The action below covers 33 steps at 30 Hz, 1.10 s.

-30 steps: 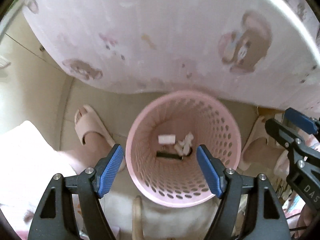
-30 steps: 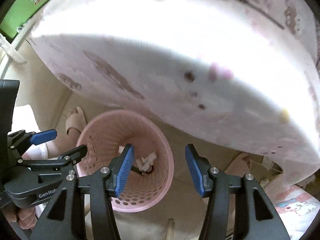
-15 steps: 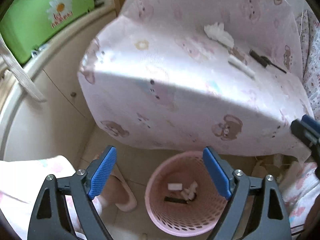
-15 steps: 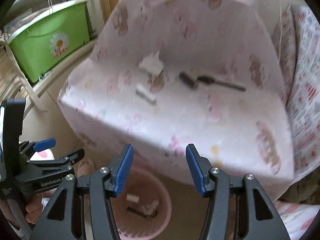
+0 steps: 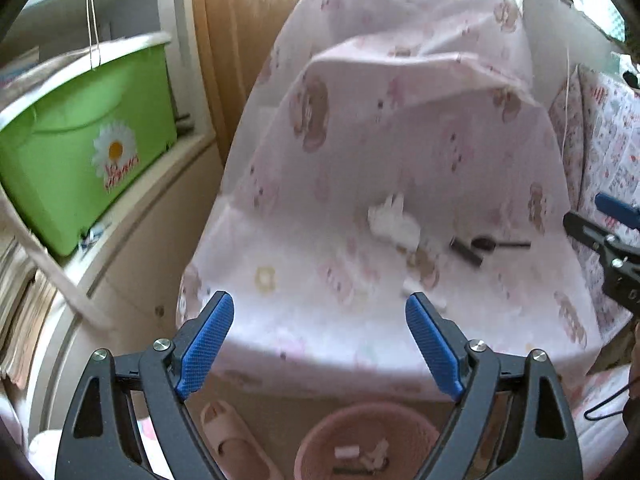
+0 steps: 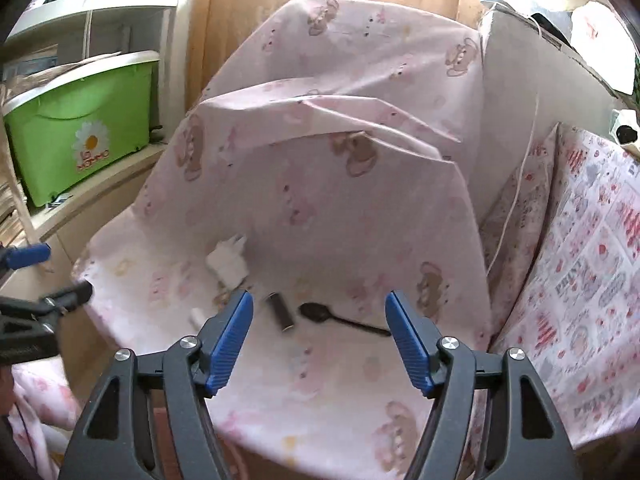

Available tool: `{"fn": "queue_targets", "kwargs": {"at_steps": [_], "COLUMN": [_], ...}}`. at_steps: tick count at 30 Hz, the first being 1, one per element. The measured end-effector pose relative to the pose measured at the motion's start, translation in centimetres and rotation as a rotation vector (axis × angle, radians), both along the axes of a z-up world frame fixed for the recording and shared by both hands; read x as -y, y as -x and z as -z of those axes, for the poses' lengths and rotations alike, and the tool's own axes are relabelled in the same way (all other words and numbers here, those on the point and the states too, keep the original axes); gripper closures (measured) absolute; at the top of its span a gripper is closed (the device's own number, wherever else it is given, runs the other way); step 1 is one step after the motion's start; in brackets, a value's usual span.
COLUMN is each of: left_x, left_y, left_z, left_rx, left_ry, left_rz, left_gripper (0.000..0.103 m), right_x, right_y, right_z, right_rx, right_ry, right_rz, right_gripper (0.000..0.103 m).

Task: Collect trash
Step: 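Move both open grippers back above the chair seat, then lower the left gripper onto the white plastic tube and close on it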

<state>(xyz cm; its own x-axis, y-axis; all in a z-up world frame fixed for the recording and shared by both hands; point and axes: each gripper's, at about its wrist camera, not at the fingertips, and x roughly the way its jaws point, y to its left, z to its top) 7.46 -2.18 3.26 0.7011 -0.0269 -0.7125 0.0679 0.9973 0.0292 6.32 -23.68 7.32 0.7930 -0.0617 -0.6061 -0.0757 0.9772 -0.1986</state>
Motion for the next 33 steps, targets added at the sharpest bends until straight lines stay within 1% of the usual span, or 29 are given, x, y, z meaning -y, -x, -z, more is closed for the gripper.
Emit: {"fn": "queue_targets", "kwargs": {"at_steps": [2,4,5,6,8,11,15,18,19,20,22,23,25,28,31,33], "left_x": [-0.1,-0.2,-0.3,-0.2,-0.2,-0.2,0.1,1.5,2.3,3.3,4.8,5.7,7.1,8.3,8.7,9.0], "left_y": [-0.4,-0.4,-0.3,-0.1,-0.1,-0.6,-1.1,-1.8,-2.0,-2.0,-2.2,-2.4,-3.0,-3.9,-4.7,-5.0], "left_z": [0.0,0.7,1.1,1.6,3.0,4.7,5.7,6.4,6.7,7.0,7.3,7.4,7.5,7.6,7.8,8.1], "left_rx": [0.002,-0.006,-0.006,-0.008,-0.036,-0.071,-0.093,-0.113,-0.123,-0.119,-0.1,-0.093,-0.085,-0.075,-0.079,-0.08], "left_ry": [0.038,0.073,0.077,0.077,0.07,0.06,0.07,0.054,0.036,0.015,-0.02,-0.025,-0.008,0.016,0.025,0.005], "left_rz": [0.008,0.001,-0.01,-0.015,-0.007,-0.023,-0.014,0.047,0.086,0.128,0.16,0.184,0.237,0.28,0.289,0.301], "left_gripper": [0.015,0.011,0.005,0.001,0.001,0.001,0.001,0.001,0.001,0.001,0.001,0.001,0.001,0.001,0.005,0.011], "right_x": [1.4,2.7,3.3,3.9,4.7,5.6,6.5,7.1,7.3,7.3,7.6,7.7,7.8,7.6,7.2,6.5], "right_y": [-0.7,-1.2,-1.4,-1.6,-2.1,-2.8,-3.2,-3.7,-3.8,-3.8,-3.8,-3.7,-3.8,-3.9,-3.9,-3.7], "right_z": [0.2,0.9,1.5,2.2,3.2,4.5,5.1,5.5,5.6,5.7,5.7,5.7,5.6,5.7,5.7,5.6], "right_rx": [-0.005,-0.009,-0.01,-0.012,-0.03,-0.078,-0.095,-0.11,-0.115,-0.118,-0.115,-0.114,-0.119,-0.128,-0.133,-0.133], "right_ry": [-0.06,-0.112,-0.134,-0.152,-0.161,-0.163,-0.17,-0.195,-0.202,-0.206,-0.212,-0.216,-0.225,-0.22,-0.206,-0.193], "right_rz": [0.007,0.028,0.042,0.06,0.092,0.122,0.151,0.17,0.174,0.179,0.193,0.197,0.195,0.193,0.19,0.164], "right_gripper": [0.032,0.032,0.032,0.032,0.032,0.032,0.032,0.032,0.032,0.032,0.032,0.032,0.032,0.032,0.032,0.032]}}
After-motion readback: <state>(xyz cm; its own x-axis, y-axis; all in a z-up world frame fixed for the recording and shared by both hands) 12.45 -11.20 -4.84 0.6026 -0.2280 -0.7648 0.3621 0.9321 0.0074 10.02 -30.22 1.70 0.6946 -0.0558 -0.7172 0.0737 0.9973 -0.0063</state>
